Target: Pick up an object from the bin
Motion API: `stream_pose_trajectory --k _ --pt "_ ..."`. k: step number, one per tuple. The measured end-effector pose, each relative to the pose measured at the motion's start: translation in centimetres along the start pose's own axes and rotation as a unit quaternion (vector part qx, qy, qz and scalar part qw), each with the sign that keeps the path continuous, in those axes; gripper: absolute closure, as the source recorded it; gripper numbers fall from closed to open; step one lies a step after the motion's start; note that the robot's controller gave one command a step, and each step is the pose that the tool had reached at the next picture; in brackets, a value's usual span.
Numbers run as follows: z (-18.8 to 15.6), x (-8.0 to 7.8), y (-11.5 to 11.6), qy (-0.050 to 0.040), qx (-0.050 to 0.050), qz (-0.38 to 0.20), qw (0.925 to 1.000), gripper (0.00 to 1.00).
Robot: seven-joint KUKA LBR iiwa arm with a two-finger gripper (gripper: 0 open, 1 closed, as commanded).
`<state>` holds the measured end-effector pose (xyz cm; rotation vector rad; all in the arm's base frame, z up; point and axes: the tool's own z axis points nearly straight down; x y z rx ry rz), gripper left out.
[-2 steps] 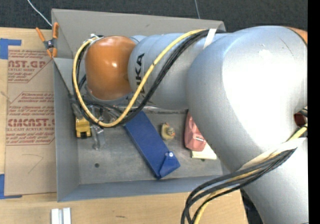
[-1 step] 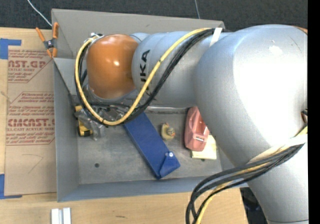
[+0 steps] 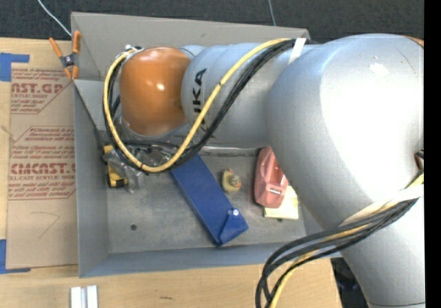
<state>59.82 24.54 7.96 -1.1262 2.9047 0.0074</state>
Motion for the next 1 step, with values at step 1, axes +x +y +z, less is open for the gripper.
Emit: stream_pose_trajectory --k 1 --pt "-1.43 -0.16 0.06 -0.0028 0.000 0.001 1.0000 1.00"
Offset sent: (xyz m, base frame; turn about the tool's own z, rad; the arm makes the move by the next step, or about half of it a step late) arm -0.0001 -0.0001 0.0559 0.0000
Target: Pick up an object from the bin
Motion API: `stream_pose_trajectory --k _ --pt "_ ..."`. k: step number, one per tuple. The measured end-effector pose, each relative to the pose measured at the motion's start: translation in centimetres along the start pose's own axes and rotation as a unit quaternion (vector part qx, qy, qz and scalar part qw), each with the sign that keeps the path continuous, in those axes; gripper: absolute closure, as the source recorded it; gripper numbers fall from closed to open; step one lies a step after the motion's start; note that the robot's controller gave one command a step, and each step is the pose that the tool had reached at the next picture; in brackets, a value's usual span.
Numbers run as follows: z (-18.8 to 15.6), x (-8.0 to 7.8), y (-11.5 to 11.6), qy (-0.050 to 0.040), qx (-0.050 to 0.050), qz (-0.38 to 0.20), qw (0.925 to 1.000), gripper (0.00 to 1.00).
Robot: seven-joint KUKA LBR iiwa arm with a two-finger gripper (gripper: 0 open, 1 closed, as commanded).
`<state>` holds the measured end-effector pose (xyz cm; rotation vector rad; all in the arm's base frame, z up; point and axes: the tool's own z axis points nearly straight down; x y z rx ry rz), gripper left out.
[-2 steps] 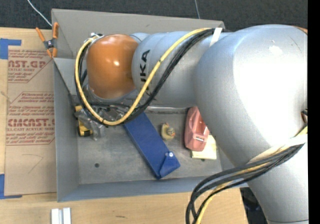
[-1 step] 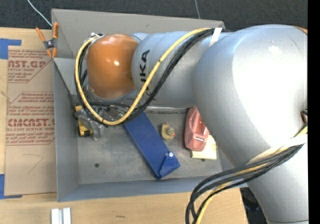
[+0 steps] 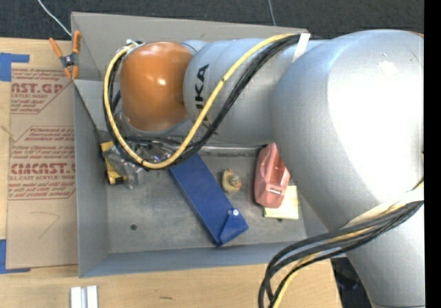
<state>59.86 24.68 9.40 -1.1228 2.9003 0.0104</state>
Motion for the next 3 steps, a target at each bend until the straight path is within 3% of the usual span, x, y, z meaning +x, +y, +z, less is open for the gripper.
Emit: stream_pose_trajectory --k 1,2,3 --pt "-4.3 -0.2 0.0 -0.0002 0.000 0.000 1.0000 1.00" --pt "-1.8 -0.1 0.1 -0.0011 -0.001 0.000 1.0000 1.00" --pt "-9.9 -0.6 -0.1 -0.0051 0.002 0.000 1.0000 1.00"
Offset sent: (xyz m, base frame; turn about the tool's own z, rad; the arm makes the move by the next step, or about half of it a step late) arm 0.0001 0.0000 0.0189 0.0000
